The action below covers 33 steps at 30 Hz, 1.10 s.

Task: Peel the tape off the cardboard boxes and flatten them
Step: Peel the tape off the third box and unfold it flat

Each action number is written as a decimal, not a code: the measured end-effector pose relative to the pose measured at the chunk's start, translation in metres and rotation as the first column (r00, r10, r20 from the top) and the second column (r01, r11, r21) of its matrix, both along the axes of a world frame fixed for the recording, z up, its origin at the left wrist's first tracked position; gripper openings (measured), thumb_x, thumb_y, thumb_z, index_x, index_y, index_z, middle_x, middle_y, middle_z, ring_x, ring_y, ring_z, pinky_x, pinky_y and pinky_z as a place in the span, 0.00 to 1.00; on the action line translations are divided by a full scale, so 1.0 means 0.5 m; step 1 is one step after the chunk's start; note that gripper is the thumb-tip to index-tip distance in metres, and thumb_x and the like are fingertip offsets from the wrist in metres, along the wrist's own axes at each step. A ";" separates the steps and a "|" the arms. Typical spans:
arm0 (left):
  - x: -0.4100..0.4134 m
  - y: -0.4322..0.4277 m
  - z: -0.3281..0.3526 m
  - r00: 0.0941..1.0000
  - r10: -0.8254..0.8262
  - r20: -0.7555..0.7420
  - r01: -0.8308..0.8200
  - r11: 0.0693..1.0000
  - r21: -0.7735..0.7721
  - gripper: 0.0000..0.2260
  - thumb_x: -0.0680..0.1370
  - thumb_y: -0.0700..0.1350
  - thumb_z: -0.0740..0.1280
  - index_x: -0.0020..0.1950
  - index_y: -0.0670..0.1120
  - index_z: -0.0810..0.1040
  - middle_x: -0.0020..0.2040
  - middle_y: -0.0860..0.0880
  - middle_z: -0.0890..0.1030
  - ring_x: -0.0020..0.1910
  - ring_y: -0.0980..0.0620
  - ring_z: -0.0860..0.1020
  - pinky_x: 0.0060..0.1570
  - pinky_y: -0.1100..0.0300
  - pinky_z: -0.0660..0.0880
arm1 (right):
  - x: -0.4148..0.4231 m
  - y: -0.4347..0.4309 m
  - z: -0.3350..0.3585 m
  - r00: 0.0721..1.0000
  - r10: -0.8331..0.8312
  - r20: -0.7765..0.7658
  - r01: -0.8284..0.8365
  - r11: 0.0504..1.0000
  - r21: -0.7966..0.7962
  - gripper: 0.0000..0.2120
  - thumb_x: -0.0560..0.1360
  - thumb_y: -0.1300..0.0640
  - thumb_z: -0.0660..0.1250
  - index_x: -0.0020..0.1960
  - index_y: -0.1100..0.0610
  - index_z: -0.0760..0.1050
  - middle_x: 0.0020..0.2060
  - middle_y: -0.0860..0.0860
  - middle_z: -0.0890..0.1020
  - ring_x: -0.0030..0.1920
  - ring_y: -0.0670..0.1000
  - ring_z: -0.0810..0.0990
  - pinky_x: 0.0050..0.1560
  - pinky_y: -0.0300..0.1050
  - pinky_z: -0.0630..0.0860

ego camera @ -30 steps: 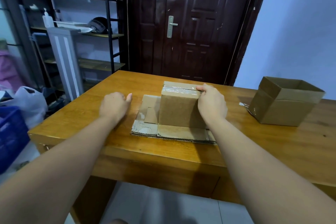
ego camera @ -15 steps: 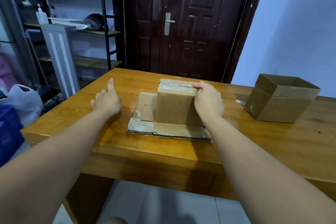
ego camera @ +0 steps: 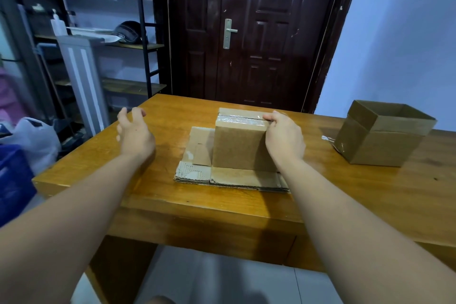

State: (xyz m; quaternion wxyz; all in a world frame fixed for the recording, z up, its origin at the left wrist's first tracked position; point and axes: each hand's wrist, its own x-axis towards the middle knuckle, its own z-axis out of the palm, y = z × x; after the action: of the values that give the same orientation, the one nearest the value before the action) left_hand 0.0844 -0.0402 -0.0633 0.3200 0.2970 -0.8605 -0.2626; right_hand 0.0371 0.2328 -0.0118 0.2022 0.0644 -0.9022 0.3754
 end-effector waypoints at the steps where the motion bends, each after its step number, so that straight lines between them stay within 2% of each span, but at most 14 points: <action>1: 0.001 0.005 0.002 0.998 0.046 0.040 -0.044 0.998 -0.043 0.24 0.73 0.31 0.62 0.66 0.46 0.65 0.74 0.40 0.55 0.69 0.39 0.61 0.66 0.47 0.60 | 0.000 0.000 -0.001 1.000 -0.002 -0.001 0.002 1.000 -0.001 0.18 0.82 0.59 0.53 0.65 0.47 0.76 0.67 0.48 0.75 0.63 0.54 0.73 0.52 0.48 0.74; 3: 0.001 0.009 0.006 0.985 0.145 0.091 -0.130 0.980 -0.153 0.22 0.71 0.39 0.67 0.63 0.48 0.67 0.69 0.41 0.60 0.66 0.40 0.62 0.65 0.47 0.59 | 0.000 0.000 -0.001 1.000 0.001 -0.004 -0.001 1.000 0.003 0.18 0.82 0.59 0.53 0.65 0.46 0.75 0.67 0.47 0.74 0.63 0.54 0.73 0.53 0.49 0.74; 6: 0.002 0.001 0.013 0.965 0.239 0.110 -0.204 0.944 -0.260 0.14 0.73 0.50 0.67 0.54 0.46 0.71 0.56 0.41 0.67 0.53 0.41 0.68 0.54 0.48 0.66 | -0.001 0.001 -0.001 1.000 0.006 -0.002 -0.006 1.000 0.002 0.18 0.82 0.59 0.53 0.65 0.47 0.75 0.67 0.48 0.75 0.63 0.54 0.73 0.52 0.48 0.73; 8: 0.001 -0.008 0.011 0.983 0.155 0.094 -0.134 0.971 -0.200 0.09 0.77 0.48 0.63 0.51 0.44 0.69 0.50 0.41 0.72 0.45 0.42 0.72 0.43 0.49 0.70 | -0.002 0.001 -0.001 1.000 0.003 0.000 -0.003 1.000 0.005 0.18 0.82 0.59 0.53 0.65 0.47 0.75 0.66 0.48 0.75 0.63 0.54 0.73 0.50 0.46 0.73; 10: 0.000 -0.017 0.003 0.997 0.042 0.071 -0.031 0.988 -0.151 0.04 0.79 0.43 0.58 0.51 0.44 0.66 0.43 0.41 0.75 0.38 0.42 0.73 0.34 0.52 0.67 | -0.002 0.001 -0.002 1.000 0.005 -0.006 -0.005 1.000 0.008 0.18 0.82 0.59 0.53 0.65 0.47 0.75 0.66 0.48 0.75 0.63 0.54 0.74 0.51 0.47 0.73; 13: 0.008 -0.023 -0.004 0.995 0.047 0.086 -0.022 0.961 -0.277 0.08 0.82 0.48 0.54 0.50 0.44 0.67 0.37 0.44 0.75 0.33 0.45 0.73 0.28 0.56 0.65 | -0.003 0.000 -0.004 1.000 0.007 -0.014 -0.007 1.000 0.002 0.18 0.82 0.59 0.53 0.65 0.47 0.76 0.66 0.48 0.75 0.63 0.54 0.74 0.52 0.48 0.74; 16: 0.022 -0.015 -0.009 0.959 0.077 0.273 0.071 0.867 -0.492 0.15 0.83 0.52 0.51 0.46 0.44 0.70 0.32 0.47 0.74 0.30 0.49 0.73 0.26 0.59 0.66 | -0.005 -0.001 -0.004 1.000 0.007 -0.018 -0.007 1.000 0.000 0.18 0.82 0.59 0.53 0.65 0.46 0.75 0.68 0.48 0.74 0.63 0.54 0.73 0.56 0.51 0.76; 18: 0.024 -0.013 -0.012 0.937 0.079 0.340 0.110 0.857 -0.503 0.15 0.83 0.49 0.52 0.45 0.43 0.73 0.33 0.47 0.74 0.31 0.48 0.73 0.27 0.59 0.66 | -0.005 -0.001 -0.006 1.000 0.008 -0.015 -0.008 1.000 0.005 0.18 0.82 0.59 0.54 0.66 0.46 0.75 0.69 0.47 0.73 0.64 0.54 0.73 0.58 0.53 0.76; 20: 0.021 -0.012 -0.008 0.940 0.054 0.336 0.111 0.885 -0.452 0.10 0.81 0.45 0.56 0.47 0.43 0.74 0.36 0.46 0.75 0.34 0.47 0.75 0.30 0.57 0.70 | -0.006 -0.001 -0.007 1.000 0.007 -0.011 -0.007 1.000 0.007 0.18 0.82 0.59 0.54 0.66 0.46 0.75 0.70 0.47 0.72 0.65 0.54 0.72 0.59 0.54 0.76; 22: 0.014 -0.014 -0.002 0.938 0.010 0.346 0.125 0.922 -0.366 0.05 0.78 0.38 0.62 0.52 0.43 0.73 0.46 0.45 0.75 0.42 0.47 0.75 0.38 0.54 0.75 | -0.007 -0.002 -0.007 1.000 0.007 -0.010 -0.007 1.000 0.004 0.18 0.82 0.59 0.54 0.65 0.46 0.75 0.70 0.47 0.72 0.65 0.54 0.72 0.59 0.54 0.76; 25: 0.004 -0.011 0.005 0.951 -0.047 0.307 0.095 0.985 -0.145 0.14 0.75 0.31 0.64 0.57 0.44 0.73 0.62 0.41 0.65 0.56 0.44 0.71 0.54 0.52 0.74 | -0.008 0.000 -0.007 1.000 0.011 -0.009 -0.011 1.000 0.001 0.19 0.82 0.59 0.52 0.65 0.45 0.75 0.70 0.46 0.72 0.65 0.54 0.72 0.58 0.53 0.76; 28: -0.004 -0.016 0.018 0.950 -0.050 0.308 0.051 0.999 0.004 0.11 0.78 0.32 0.60 0.55 0.41 0.78 0.57 0.40 0.70 0.64 0.42 0.67 0.63 0.50 0.68 | -0.008 0.003 -0.010 1.000 0.023 -0.017 -0.023 1.000 0.006 0.19 0.82 0.59 0.52 0.66 0.45 0.75 0.70 0.45 0.72 0.65 0.54 0.72 0.58 0.53 0.76; 30: -0.004 -0.033 0.023 0.938 -0.093 0.333 0.048 0.989 0.141 0.08 0.77 0.33 0.62 0.48 0.41 0.80 0.52 0.41 0.75 0.59 0.42 0.70 0.64 0.47 0.68 | -0.008 0.002 -0.010 1.000 0.026 -0.015 -0.026 1.000 0.008 0.19 0.82 0.59 0.53 0.66 0.45 0.75 0.70 0.45 0.71 0.65 0.54 0.72 0.59 0.54 0.75; 33: 0.011 -0.047 0.031 0.872 -0.196 0.448 0.059 0.952 0.301 0.07 0.76 0.35 0.63 0.50 0.40 0.80 0.51 0.40 0.79 0.48 0.42 0.77 0.52 0.48 0.76 | -0.009 0.002 -0.010 1.000 0.024 -0.011 -0.024 1.000 0.008 0.19 0.82 0.60 0.53 0.66 0.46 0.75 0.70 0.45 0.71 0.65 0.54 0.72 0.59 0.53 0.75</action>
State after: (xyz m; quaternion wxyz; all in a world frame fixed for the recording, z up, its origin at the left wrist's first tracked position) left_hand 0.0898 -0.0635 -0.0480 0.0374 0.3358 -0.8848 -0.3209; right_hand 0.0324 0.2337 -0.0169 0.2025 0.0781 -0.9017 0.3740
